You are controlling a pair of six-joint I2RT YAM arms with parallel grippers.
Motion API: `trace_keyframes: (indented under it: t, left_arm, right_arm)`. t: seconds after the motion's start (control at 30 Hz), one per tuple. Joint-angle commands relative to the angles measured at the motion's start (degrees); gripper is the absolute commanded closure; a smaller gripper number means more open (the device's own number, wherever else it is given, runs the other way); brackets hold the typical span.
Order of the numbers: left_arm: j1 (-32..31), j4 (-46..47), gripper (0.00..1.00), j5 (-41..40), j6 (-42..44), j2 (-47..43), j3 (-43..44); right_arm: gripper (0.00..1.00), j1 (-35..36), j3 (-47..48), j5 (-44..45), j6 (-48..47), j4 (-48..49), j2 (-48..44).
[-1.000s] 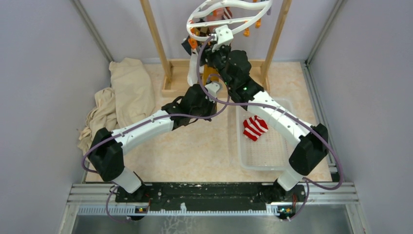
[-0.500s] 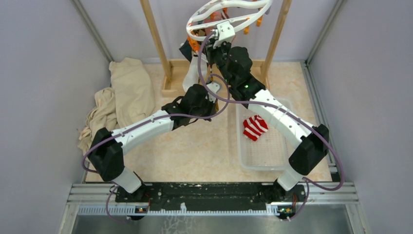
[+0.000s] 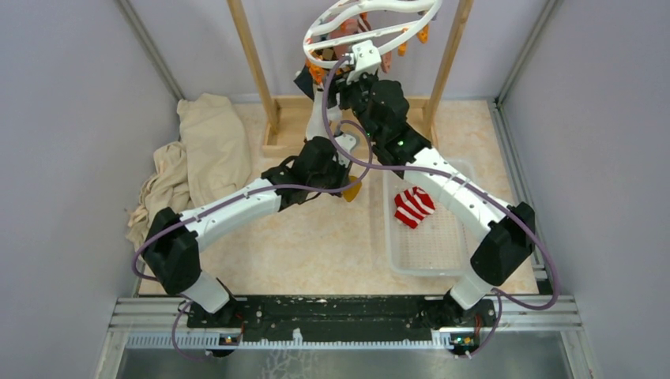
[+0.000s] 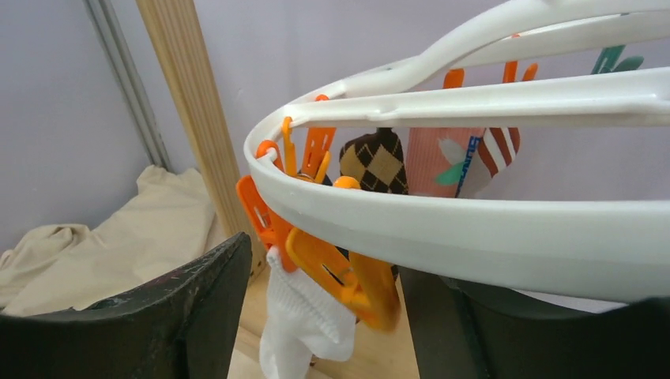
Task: Remove the socks clipped to the hanger
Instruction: Remove the sock from the hanger.
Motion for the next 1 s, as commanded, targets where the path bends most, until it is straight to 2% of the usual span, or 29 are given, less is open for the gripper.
trace_keyframes:
  t: [0.0,0.23,0.47,0.7,0.97]
  left_arm:
    - [-0.3,-0.6,1.0,0.4,0.4,-3.0,1.3]
    - [-0.3,-3.0,1.0,1.0,-0.1,-5.6,3.5]
    - [-0.3,-7.3,1.0,4.3,-1.1,-9.3,9.2]
    - [-0.3,-9.4,0.99,9.4,-3.0,-11.1,16.1]
    - [-0.5,-9.2,0.99,18.9,-6.7,-9.3,26.2]
  right_arm:
    - [0.31,-0.8,-2.2,-0.8,1.2,2.6,-5.0]
    - [0.19,-0.8,-12.2,4.1,6.5,-0.6,-13.5]
    - [0.15,-0.7,-20.1,11.8,11.7,-9.5,-23.1]
    - [0.12,-1.3,-21.6,23.5,14.9,-19.9,-28.5]
    - [0.11,-5.4,-20.4,29.6,21.2,-30.3,-32.9]
